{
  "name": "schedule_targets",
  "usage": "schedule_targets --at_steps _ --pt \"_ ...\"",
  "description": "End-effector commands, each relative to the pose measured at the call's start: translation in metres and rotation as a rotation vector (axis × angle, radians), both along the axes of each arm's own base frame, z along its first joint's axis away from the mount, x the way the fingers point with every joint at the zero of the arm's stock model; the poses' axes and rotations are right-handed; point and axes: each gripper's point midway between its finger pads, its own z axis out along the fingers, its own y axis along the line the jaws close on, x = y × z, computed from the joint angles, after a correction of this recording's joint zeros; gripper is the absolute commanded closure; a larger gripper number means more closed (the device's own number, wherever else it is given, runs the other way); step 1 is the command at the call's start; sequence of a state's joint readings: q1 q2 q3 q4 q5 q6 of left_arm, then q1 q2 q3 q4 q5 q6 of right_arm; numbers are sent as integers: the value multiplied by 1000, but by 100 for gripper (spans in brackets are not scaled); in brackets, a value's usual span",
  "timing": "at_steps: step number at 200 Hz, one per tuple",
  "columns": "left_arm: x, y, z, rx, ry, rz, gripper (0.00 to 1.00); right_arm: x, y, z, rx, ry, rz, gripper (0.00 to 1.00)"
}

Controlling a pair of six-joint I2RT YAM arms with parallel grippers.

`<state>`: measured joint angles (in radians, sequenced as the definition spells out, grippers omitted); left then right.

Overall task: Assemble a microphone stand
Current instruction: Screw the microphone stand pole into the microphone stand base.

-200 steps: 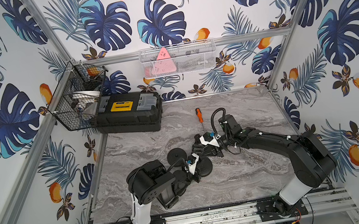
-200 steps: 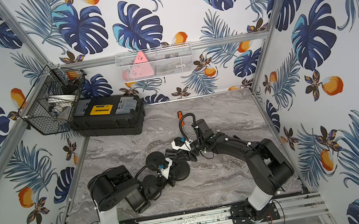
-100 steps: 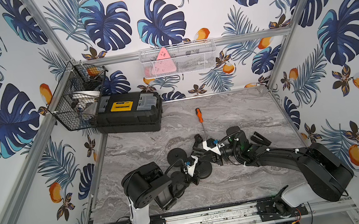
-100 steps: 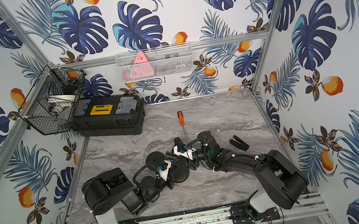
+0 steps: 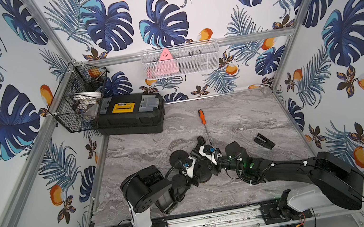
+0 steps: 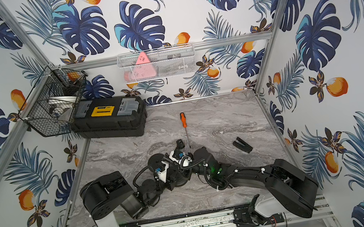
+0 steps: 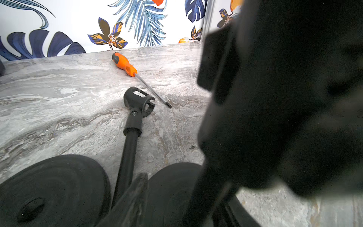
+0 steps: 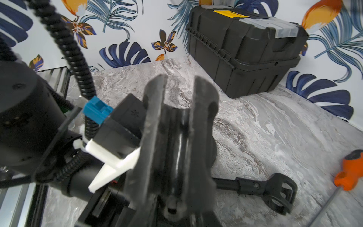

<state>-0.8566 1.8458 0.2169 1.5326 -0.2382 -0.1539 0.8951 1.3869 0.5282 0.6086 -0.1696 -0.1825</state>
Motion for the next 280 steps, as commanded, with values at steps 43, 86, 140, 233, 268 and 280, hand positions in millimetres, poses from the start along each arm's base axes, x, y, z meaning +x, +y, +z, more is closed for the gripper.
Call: schedule_targets --at_steps 43,86,140,233,268,280 --pt "-1 2 5 -2 -20 -1 40 -2 -26 -74 -273 167 -286 100" --pt "0 2 5 1 -22 1 43 2 -29 -67 -259 151 -346 100" --pt "-1 -2 2 7 -17 -15 68 -6 -24 -57 -235 147 -289 79" --pt "6 -21 -19 42 4 -59 66 -30 -51 -17 -122 181 16 35" --pt "7 -26 -19 37 5 -76 67 -9 -74 7 -66 166 26 37" --pt "7 -31 -19 30 6 -90 67 -2 -77 13 -54 162 17 37"
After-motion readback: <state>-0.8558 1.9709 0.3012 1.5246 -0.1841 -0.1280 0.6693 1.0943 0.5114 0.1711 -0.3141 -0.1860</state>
